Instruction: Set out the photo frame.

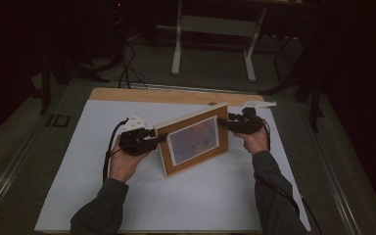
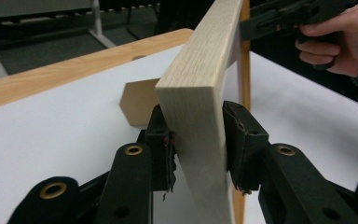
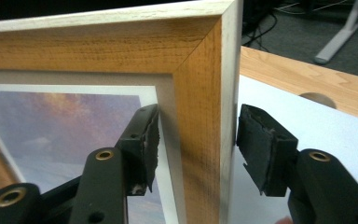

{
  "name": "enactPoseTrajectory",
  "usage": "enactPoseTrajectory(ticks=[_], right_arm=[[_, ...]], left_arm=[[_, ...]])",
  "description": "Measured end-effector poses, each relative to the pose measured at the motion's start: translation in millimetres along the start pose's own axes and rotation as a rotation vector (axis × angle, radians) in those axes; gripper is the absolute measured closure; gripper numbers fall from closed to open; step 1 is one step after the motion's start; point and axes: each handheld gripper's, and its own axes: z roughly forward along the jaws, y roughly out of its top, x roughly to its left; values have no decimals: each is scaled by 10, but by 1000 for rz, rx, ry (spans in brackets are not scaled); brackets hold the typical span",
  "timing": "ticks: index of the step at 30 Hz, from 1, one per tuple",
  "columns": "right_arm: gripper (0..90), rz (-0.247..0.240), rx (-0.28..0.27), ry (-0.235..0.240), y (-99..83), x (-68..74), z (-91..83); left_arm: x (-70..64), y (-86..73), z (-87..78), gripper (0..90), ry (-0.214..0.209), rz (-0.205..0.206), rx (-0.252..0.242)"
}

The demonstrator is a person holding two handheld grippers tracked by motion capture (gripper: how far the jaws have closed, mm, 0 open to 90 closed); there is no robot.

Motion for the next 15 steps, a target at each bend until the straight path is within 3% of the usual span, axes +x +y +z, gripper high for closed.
enactPoseTrajectory(ticks=[15], right_arm=[[609,23,-17,-24,-52,3,-45]], left_arm=[[256,50,76,660,-36,-9,-8]])
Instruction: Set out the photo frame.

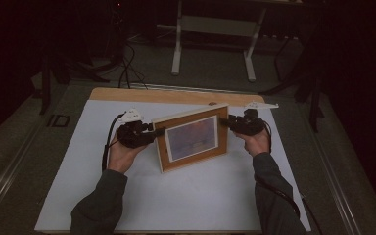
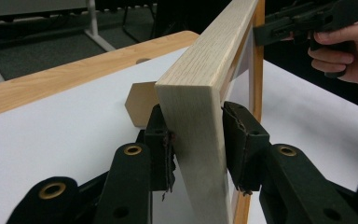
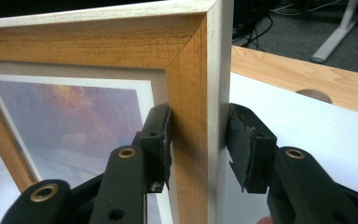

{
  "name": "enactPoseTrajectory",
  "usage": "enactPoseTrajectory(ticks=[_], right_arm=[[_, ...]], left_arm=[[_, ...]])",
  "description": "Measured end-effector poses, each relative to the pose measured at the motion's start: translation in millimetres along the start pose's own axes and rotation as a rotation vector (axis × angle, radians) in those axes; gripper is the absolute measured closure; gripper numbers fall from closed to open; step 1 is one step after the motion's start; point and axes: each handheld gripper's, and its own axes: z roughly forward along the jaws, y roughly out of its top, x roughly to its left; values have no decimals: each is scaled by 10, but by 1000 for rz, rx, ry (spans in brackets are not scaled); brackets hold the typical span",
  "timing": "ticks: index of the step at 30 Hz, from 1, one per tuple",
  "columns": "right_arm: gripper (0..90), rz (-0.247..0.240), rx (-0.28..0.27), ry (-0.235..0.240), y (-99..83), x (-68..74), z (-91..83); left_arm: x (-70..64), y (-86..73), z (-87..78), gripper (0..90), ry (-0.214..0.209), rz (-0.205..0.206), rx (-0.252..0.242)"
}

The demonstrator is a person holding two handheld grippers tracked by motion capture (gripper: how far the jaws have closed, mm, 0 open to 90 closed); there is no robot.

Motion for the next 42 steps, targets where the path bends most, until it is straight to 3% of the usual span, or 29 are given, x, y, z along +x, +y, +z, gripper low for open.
enactPoseTrajectory(ticks=[15,27,42], right_arm=[[618,-1,0,-88,-43,119,-50],[619,4,3,-141,-83,222,-99],[624,28,-5,-163,-166,350,-167]], left_arm=[[193,57,100,657,-33,-21,-16],[317,94,152,645,-72,-3,-13],[430,112,194,618,-78,-11,-19]])
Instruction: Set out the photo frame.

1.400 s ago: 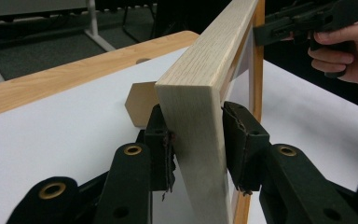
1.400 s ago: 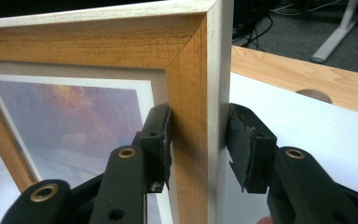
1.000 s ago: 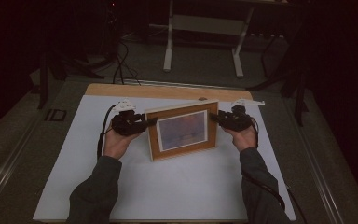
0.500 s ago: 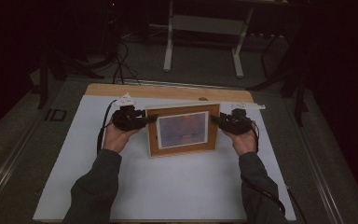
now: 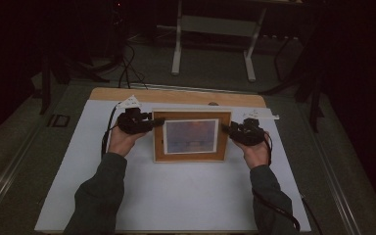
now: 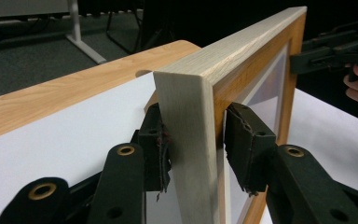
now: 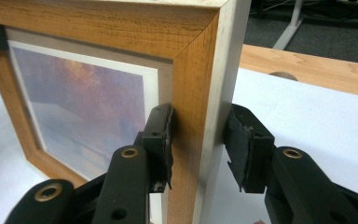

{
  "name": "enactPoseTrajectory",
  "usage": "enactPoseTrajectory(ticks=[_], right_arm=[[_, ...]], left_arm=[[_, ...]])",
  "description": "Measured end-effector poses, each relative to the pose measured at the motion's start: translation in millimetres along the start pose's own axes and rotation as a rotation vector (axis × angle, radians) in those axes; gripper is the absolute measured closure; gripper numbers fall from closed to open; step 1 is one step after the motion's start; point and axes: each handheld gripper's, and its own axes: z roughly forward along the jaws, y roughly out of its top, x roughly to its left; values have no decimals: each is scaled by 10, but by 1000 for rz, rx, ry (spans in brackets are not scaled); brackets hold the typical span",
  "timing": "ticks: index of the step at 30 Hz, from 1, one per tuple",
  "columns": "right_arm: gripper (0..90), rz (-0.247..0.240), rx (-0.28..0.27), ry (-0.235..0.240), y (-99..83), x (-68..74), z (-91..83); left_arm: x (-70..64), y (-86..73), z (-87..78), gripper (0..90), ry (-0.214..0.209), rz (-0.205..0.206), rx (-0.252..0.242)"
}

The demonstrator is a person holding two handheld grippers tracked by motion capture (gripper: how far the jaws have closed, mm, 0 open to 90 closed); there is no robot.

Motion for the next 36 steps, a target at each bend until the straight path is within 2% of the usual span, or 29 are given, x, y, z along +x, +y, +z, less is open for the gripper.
enactPoseTrajectory(ticks=[11,23,31,36], right_arm=[[641,0,-9,17,-45,23,-29],[641,-4,-13,24,-50,15,-34],[640,3,-15,27,-51,10,-36],[625,-2,-11,21,-52,10,-45]], left_arm=[[36,-7,-8,610,9,-21,-4],[-7,-5,-15,606,29,-46,1],[-15,-18,-13,605,28,-64,-6],[-48,-19,-15,556,30,-68,-5]])
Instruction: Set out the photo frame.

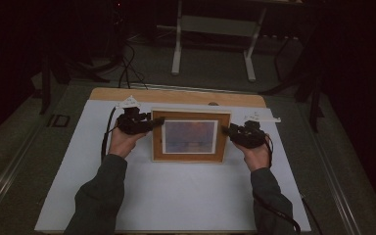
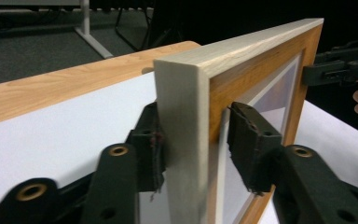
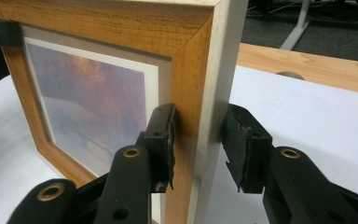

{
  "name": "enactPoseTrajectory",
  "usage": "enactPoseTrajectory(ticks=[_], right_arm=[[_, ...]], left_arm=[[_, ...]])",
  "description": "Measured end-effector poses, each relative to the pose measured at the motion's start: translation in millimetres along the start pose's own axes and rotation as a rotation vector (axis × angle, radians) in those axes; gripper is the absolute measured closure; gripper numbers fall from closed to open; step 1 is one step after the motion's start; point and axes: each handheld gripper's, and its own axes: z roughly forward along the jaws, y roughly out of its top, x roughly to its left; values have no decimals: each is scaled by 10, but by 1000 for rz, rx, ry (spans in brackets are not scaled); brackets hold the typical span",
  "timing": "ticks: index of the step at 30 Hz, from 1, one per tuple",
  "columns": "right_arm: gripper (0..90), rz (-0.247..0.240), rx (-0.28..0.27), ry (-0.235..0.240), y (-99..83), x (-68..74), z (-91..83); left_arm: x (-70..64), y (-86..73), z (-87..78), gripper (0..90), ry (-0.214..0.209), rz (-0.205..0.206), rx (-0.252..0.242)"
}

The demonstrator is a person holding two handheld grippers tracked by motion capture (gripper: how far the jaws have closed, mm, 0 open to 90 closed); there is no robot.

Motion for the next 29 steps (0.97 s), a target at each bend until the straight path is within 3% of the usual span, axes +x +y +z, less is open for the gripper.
enactPoseTrajectory(ticks=[6,15,23,29], right_arm=[[600,10,-5,-2,-20,-27,-38],[596,-6,7,13,-17,-38,-89],[617,-26,39,24,-47,-62,-137],[617,-33,72,17,-91,-113,-189]], left_arm=[[-7,-4,-61,517,7,-9,-10],[-30,26,-274,511,71,-15,-18],[-110,-28,-462,514,181,22,45],[-187,-214,-601,514,267,52,109]])
